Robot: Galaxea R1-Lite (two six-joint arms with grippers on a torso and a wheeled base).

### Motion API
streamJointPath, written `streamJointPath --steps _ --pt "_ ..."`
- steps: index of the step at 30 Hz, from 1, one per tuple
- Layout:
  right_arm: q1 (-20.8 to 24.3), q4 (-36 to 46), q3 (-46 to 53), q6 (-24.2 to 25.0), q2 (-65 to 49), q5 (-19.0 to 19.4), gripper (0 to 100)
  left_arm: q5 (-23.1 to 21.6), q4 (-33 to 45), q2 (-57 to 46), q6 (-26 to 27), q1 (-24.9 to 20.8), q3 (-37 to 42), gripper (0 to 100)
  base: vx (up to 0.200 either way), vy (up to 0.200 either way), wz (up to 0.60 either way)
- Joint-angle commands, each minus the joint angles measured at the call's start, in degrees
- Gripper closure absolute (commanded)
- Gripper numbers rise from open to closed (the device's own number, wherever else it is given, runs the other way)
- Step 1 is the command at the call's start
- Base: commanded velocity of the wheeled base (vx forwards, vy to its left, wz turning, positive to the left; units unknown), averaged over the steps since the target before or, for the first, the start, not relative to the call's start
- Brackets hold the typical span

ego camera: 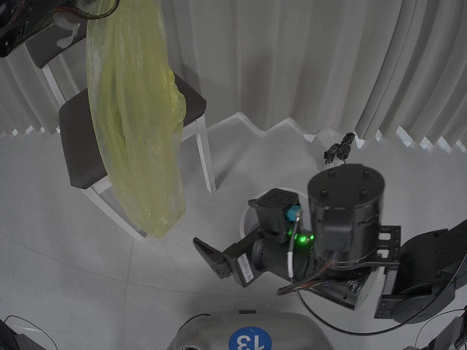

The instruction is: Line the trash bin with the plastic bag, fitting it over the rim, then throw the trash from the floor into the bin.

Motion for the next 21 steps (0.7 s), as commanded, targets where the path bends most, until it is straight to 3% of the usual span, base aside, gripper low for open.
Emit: streamJointPath --steps 1,10,21 --pt "1.42 0.24 -2.93 -0.53 4.54 -0.81 0 0.05 0.05 -0.55 0.01 0.02 0.29 100 0.000 0.000 0.00" --pt "5.11 2.96 -7.67 -0.62 6.91 -1.25 0 0.23 0.05 -0.72 0.01 0.19 1.17 100 0.000 0.000 0.00" --pt "4.85 4.98 -15.58 -2.20 13.68 -3.27 0 0.14 -0.04 -0.72 -0.07 0.19 1.61 100 0.000 0.000 0.00"
